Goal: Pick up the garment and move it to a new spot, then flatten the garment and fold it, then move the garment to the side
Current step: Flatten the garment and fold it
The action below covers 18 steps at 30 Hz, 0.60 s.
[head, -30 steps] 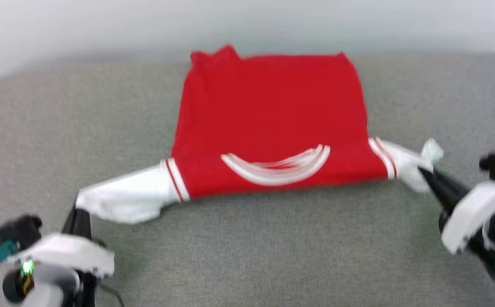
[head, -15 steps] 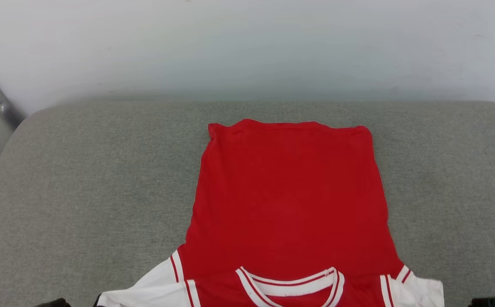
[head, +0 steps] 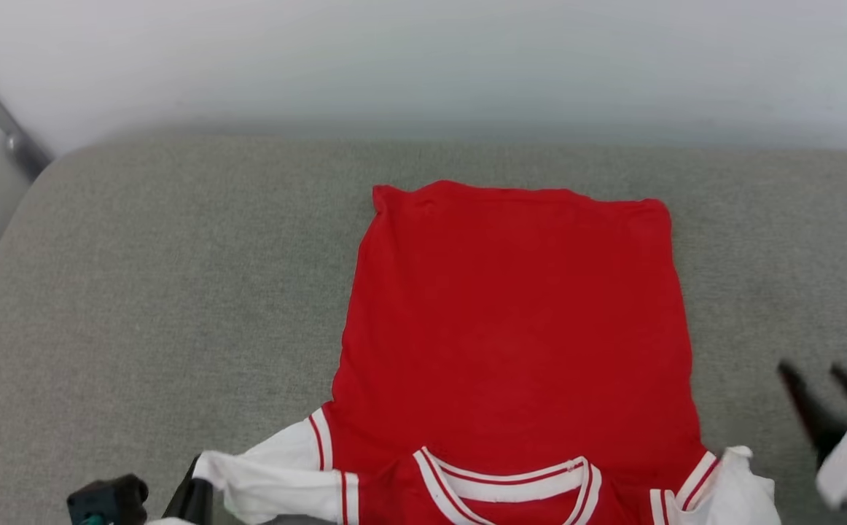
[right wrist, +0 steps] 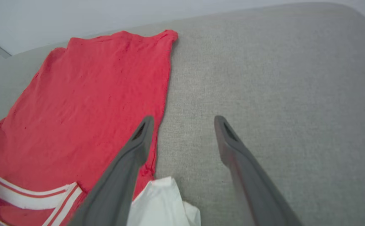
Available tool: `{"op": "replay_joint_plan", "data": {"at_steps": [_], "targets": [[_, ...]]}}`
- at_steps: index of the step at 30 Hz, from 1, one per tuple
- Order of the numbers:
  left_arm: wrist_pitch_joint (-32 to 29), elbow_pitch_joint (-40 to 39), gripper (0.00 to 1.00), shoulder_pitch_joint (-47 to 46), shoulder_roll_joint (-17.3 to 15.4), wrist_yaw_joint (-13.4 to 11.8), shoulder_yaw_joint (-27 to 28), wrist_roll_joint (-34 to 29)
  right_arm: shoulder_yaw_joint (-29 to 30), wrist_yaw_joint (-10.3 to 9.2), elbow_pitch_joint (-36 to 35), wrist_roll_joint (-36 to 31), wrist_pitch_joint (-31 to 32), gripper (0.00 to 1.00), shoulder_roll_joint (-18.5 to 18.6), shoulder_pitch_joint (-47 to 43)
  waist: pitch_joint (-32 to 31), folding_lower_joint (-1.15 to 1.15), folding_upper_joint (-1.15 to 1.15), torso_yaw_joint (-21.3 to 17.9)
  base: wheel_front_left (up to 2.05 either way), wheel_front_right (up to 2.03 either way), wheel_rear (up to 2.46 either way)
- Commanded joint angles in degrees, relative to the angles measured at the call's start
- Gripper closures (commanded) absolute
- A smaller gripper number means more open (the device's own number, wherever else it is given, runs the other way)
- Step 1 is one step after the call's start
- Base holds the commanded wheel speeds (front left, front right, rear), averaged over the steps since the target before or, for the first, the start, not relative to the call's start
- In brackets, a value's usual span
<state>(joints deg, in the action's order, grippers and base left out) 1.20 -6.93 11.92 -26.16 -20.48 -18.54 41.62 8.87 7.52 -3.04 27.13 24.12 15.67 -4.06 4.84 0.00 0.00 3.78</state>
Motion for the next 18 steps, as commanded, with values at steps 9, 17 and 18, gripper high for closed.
{"op": "replay_joint_plan", "data": {"at_steps": [9,17,18], "targets": [[2.3,-3.7,1.00,-8.7,2.2,1.7,-3.0,-3.7,5.7,-0.05,22.4,-2.1,10.4,0.00,1.6,32.9,11.0,0.00,0.00,5.5,0.00,0.00,0.00],[4.0,-4.4,1.00,-15.2,3.6,3.9,-5.7,-6.5,8.2,-0.05,34.2,-8.3,24.0,0.00,2.7,49.6,17.7,0.00,0.00,10.5,0.00,0.00,0.00],[4.2,-4.3,1.00,-16.0,3.9,4.4,-6.0,-6.6,8.3,-0.05,34.9,-9.4,25.3,0.00,2.7,51.2,18.3,0.00,0.00,11.0,0.00,0.00,0.00]]}}
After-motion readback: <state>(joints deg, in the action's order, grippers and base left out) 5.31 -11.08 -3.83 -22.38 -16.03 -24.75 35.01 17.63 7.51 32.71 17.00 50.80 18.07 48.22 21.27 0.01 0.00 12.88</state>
